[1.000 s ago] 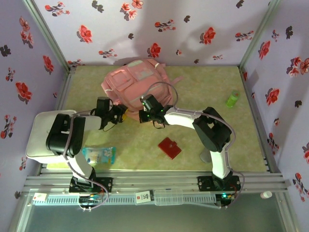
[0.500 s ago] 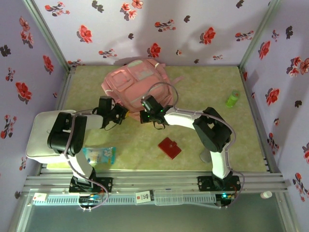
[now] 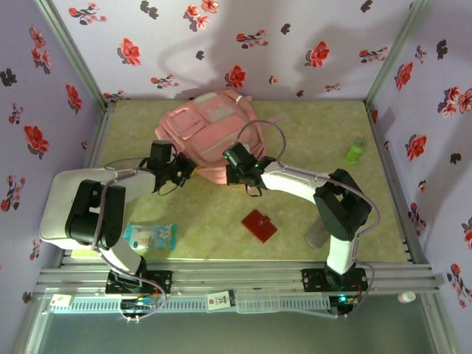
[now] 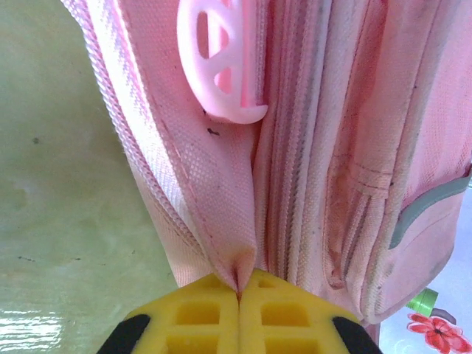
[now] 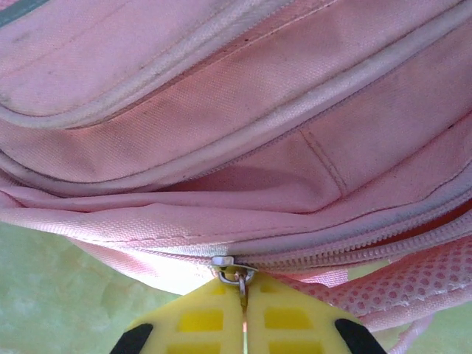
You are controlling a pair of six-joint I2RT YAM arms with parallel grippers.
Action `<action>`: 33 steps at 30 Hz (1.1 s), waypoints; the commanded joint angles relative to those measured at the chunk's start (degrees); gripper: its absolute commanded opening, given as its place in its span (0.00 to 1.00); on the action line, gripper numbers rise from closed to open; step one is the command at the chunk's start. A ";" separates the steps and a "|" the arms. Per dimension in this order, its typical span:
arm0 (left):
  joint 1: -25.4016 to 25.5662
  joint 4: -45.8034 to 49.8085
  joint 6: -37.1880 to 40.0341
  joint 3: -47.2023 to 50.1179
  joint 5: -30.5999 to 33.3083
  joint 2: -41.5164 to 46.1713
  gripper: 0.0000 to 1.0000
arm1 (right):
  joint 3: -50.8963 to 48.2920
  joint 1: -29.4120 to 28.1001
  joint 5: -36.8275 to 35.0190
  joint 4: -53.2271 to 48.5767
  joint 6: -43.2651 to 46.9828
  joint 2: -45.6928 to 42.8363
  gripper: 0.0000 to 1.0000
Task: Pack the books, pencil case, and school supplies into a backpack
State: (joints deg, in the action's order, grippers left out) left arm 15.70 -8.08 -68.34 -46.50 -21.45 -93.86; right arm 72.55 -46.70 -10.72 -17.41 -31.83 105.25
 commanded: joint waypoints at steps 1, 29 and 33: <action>-0.62 1.92 2.24 -1.31 3.15 1.88 0.00 | 0.50 1.85 -2.32 -2.14 0.86 1.57 0.15; -0.93 7.72 7.47 -3.15 7.01 3.16 0.00 | -10.23 10.19 -8.79 1.52 2.01 -8.70 0.02; -0.85 8.40 8.51 -4.01 7.04 2.83 0.00 | -10.48 10.16 -3.38 2.82 3.27 -9.00 0.00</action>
State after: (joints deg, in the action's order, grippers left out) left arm 16.12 -2.11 -62.76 -48.84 -19.03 -92.53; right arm 63.37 -38.13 -12.43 -13.04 -29.32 98.35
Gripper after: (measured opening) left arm 0.049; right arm 0.052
